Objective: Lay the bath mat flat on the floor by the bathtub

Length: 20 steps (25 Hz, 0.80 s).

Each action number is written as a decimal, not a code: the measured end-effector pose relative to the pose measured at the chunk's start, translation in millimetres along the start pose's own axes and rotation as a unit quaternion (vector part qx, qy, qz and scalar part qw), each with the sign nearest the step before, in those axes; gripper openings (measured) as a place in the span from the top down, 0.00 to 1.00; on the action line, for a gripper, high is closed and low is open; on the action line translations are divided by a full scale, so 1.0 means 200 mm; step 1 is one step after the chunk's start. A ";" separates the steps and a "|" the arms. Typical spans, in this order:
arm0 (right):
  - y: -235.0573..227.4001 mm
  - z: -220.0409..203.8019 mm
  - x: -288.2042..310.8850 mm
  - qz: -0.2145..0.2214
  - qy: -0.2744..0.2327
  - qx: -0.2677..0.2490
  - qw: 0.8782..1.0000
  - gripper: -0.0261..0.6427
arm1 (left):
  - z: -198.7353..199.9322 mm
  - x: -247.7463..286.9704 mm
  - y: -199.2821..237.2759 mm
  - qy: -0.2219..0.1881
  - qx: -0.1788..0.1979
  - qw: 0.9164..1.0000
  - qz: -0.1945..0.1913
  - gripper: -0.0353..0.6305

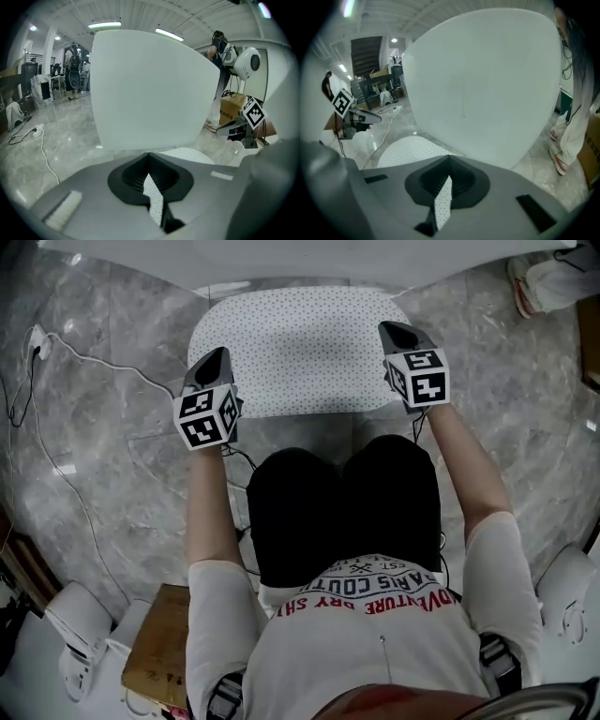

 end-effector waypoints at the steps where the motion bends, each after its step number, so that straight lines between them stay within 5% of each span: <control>1: 0.00 0.06 -0.06 0.005 -0.015 0.000 1.000 0.95 | 0.06 -0.04 -0.04 -0.007 0.001 1.000 -0.003 0.93; 10: -0.06 0.68 -0.77 0.019 -0.097 0.013 0.995 0.95 | 0.82 -0.57 -0.52 -0.086 0.041 0.994 -0.047 0.93; 20: -0.24 1.41 -1.78 -0.012 -0.163 0.033 0.986 0.95 | 1.68 -1.29 -1.07 -0.145 0.078 0.983 -0.083 0.93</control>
Point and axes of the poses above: the fingertips, and each gripper's own axes: x forward along the fingers, y to its left, z out of its top, the point moved 9 cm from there along -x, backward along the fingers, and after that the axes turned 15 degrees about -z, right-handed, at the moved point
